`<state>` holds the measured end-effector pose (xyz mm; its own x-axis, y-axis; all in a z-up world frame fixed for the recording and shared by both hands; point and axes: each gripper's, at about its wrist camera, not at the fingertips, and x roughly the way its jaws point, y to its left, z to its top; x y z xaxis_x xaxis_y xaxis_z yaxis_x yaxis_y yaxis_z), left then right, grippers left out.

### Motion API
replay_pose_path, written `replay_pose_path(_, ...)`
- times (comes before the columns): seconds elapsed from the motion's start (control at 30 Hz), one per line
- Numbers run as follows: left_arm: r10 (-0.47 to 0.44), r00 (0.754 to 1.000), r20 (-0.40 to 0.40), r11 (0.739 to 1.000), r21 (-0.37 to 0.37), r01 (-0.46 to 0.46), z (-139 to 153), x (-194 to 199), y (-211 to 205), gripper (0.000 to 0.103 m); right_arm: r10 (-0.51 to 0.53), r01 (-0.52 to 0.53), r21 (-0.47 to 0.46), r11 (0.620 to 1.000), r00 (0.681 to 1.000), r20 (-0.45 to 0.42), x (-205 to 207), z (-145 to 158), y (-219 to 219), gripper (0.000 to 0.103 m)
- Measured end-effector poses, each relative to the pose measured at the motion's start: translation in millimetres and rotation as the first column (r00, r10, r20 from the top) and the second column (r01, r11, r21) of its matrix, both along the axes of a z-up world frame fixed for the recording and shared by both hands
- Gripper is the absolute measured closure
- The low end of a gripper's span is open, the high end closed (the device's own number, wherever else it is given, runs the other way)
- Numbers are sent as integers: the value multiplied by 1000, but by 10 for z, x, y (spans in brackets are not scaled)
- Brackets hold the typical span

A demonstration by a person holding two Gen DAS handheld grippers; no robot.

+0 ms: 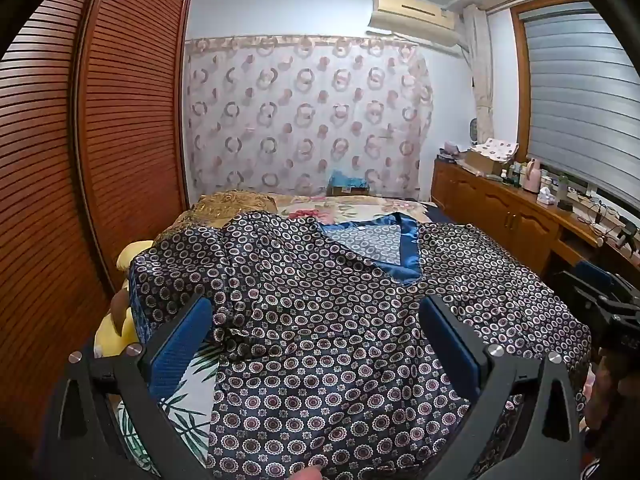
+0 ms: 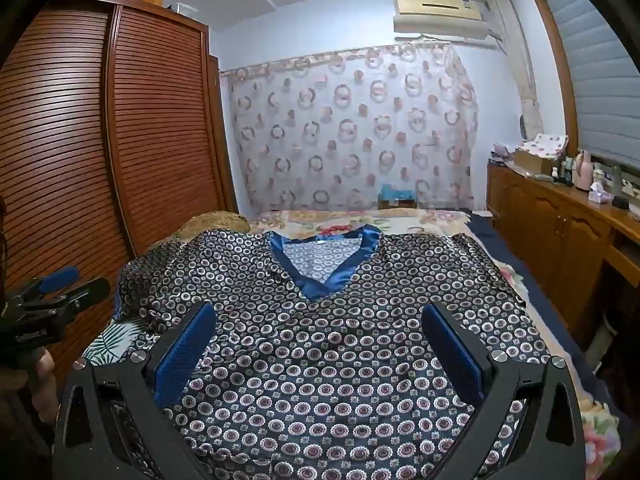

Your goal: Fold small clothes

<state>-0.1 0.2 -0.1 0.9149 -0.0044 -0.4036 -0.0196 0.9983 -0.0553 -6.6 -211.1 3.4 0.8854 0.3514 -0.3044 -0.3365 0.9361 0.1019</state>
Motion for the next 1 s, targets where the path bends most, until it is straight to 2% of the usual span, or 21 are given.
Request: replay_pose_path(1.0, 5, 1000, 8, 1000, 25, -6, 2, 4, -2, 0, 2, -2, 8, 1000, 1000, -5, 8, 0, 19, 0)
